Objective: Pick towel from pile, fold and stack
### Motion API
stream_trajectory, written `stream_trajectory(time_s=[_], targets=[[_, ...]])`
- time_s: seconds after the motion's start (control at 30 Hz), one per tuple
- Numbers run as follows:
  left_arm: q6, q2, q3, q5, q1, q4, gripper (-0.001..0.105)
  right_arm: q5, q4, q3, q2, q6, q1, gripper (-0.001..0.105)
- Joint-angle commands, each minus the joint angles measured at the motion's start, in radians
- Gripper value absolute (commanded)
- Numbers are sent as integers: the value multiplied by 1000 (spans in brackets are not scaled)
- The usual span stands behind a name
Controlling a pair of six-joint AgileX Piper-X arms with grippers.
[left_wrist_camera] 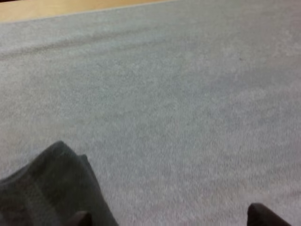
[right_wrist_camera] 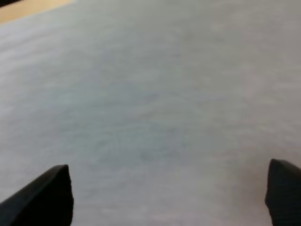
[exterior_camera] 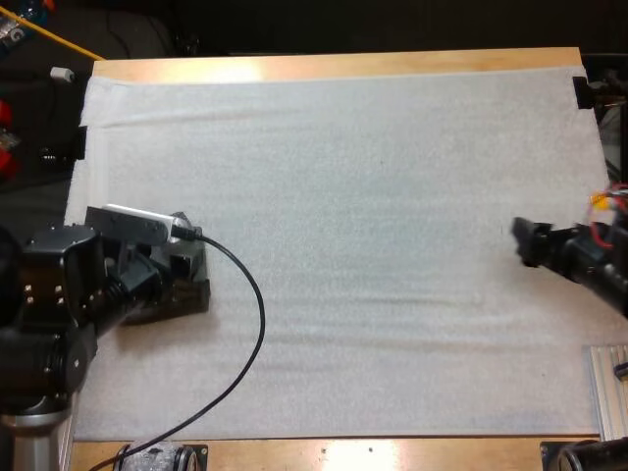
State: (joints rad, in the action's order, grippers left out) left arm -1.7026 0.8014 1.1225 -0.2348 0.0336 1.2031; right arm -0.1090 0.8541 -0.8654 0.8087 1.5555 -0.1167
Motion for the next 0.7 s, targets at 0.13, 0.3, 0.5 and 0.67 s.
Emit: stream_trajectory(time_s=[0.13, 0.3, 0.5, 0.67], targets=[[4, -32, 8, 2, 4, 6, 62, 1, 139, -8, -60, 161, 136, 81], [17, -73, 8, 22, 4, 18, 62, 16, 185, -8, -174, 176, 159, 81], [55, -150, -32, 22, 4, 67, 62, 16, 283, -8, -300, 246, 159, 81], [55, -244, -143, 22, 4, 80, 62, 19, 351, -8, -404, 251, 159, 81]])
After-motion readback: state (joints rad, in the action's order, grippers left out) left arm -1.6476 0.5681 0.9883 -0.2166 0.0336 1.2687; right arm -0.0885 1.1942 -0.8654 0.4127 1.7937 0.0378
